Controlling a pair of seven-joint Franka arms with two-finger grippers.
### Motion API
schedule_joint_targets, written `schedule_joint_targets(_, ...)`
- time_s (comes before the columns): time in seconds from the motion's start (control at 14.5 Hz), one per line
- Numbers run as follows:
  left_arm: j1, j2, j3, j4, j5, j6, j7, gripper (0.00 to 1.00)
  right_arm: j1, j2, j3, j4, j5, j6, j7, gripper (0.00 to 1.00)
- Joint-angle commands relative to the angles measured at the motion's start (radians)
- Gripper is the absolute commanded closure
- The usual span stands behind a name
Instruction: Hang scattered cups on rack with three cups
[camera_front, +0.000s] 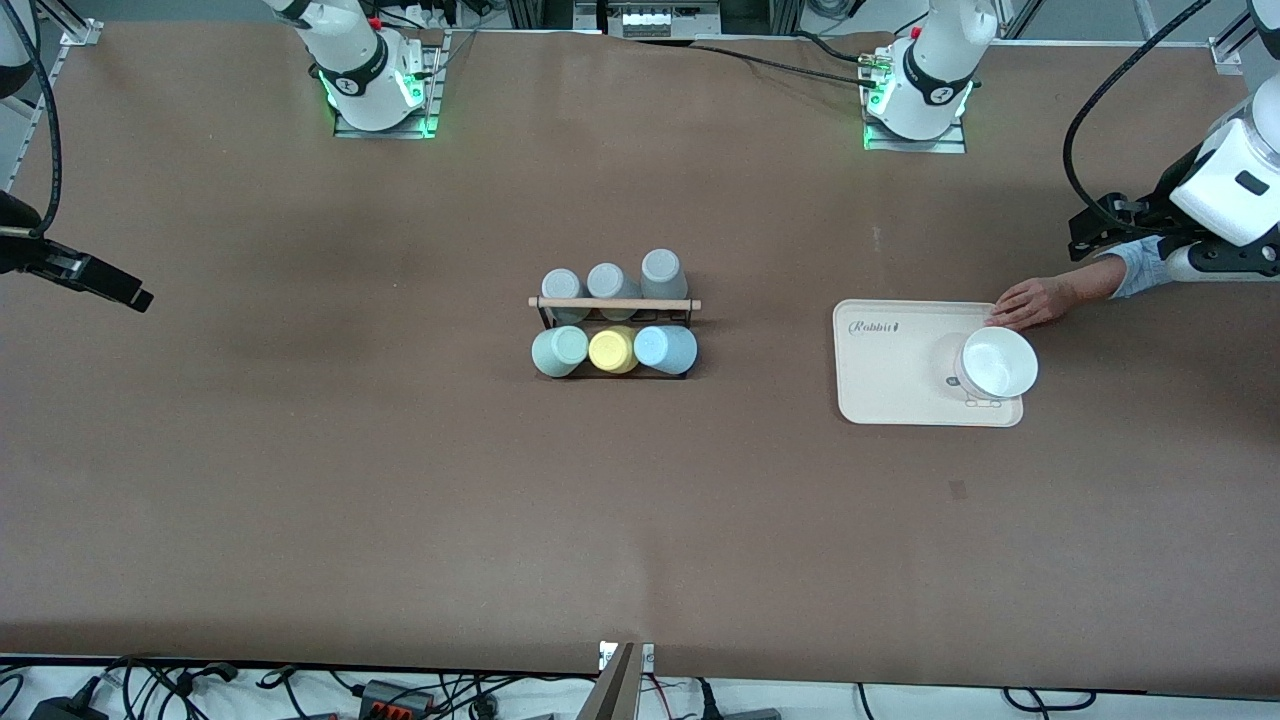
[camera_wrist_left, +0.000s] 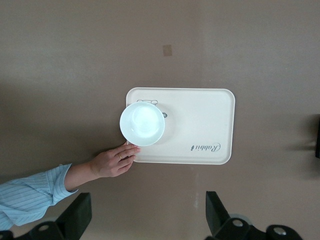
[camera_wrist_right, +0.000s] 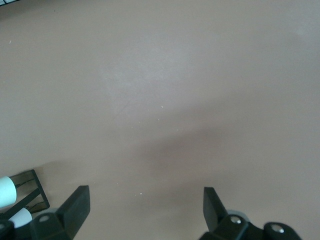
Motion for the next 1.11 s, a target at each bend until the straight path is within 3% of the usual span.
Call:
schedule_joint_targets(0.0, 0.005, 0.008, 0.003, 0.023, -0.017, -0.019, 0.028, 0.0, -0.009, -0.001, 0.007, 0.008, 0.0, -0.013, 0.013, 0.0)
schedule_joint_targets(1.04, 0.005, 0.008, 0.003, 0.025, -0.019, -0.019, 0.028, 0.0, -0.039, -0.003, 0.053, 0.008, 0.0, -0.016, -0.05, 0.0)
